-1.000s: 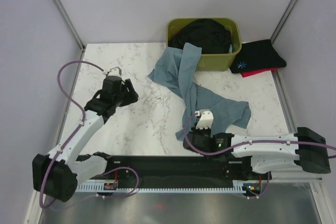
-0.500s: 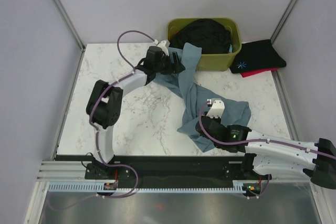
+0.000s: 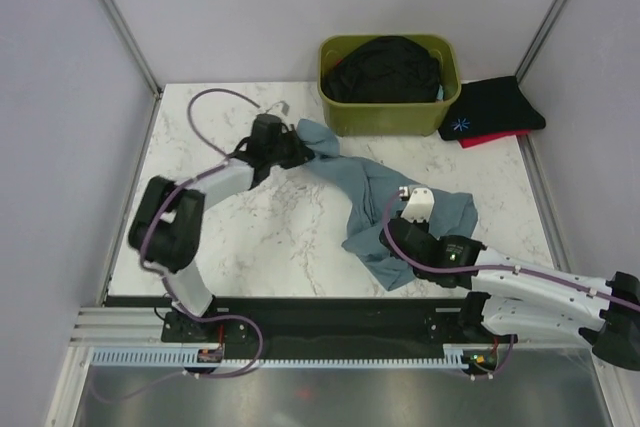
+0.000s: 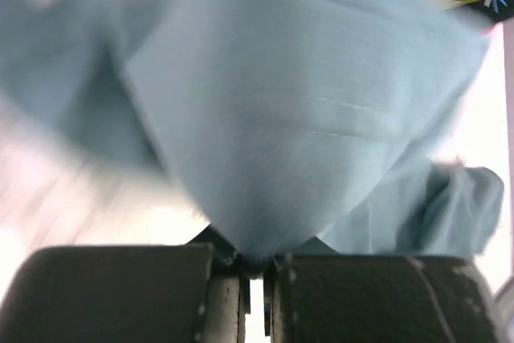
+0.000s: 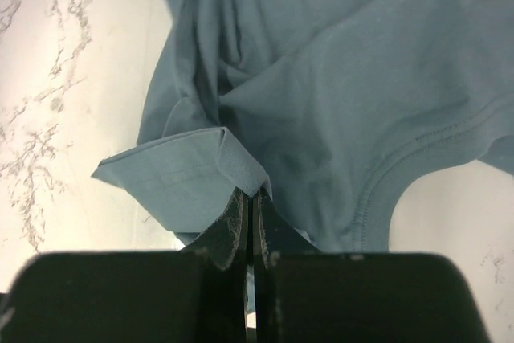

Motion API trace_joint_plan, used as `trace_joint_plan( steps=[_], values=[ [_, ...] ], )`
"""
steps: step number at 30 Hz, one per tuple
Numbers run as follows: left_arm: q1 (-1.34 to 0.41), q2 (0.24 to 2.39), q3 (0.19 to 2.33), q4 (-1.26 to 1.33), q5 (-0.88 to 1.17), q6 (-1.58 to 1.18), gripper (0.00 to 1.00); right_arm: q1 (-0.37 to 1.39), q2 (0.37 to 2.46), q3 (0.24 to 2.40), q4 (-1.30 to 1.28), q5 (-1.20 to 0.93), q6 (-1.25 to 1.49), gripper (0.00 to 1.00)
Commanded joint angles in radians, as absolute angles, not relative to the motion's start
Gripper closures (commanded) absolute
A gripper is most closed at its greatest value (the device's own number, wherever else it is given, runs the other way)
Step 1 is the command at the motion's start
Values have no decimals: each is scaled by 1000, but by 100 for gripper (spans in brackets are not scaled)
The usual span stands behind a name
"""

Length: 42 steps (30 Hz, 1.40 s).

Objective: Fold and stack the t-shirts

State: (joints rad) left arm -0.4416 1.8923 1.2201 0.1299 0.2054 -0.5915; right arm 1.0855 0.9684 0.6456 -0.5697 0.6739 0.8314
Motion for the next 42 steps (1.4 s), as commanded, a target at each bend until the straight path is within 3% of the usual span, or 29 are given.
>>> trace_joint_plan(
  steps=[1,2,4,5,7,11,15,18,21,23,26,29,34,42],
  values=[
    [-333,1547,926,140,69,-748,98,1034,951,653,-591,678,804,100],
    [-315,1475,863,124,60,-788,97,999,953,653,-588,670,808,100],
    [-287,1314,715,63,34,-804,72,948,968,660,-577,647,807,100],
    [-282,1271,681,33,25,-816,59,934,976,664,-574,644,805,100],
    [-276,1163,608,-89,18,-824,21,914,1005,679,-571,640,798,100],
    [-212,968,534,-319,-43,-807,0,882,1009,683,-609,655,819,100],
    [41,744,486,-403,-28,-772,0,821,980,621,-617,611,882,100],
    [66,698,497,-396,-12,-787,1,776,977,580,-594,557,911,100],
    [37,748,524,-220,174,-680,18,773,979,549,-557,522,907,100],
    [-80,829,580,-189,181,-645,22,772,976,525,-519,503,891,100],
    [-315,1050,782,-268,4,-556,21,772,988,520,-494,488,873,100],
    [-397,1279,951,-318,-32,-519,22,772,1003,535,-492,477,868,100],
    [-422,1631,1185,-428,-54,-488,22,772,1002,551,-492,462,854,100],
    [-460,1793,1304,-439,-114,-390,20,773,1003,552,-495,453,833,100]
  ],
)
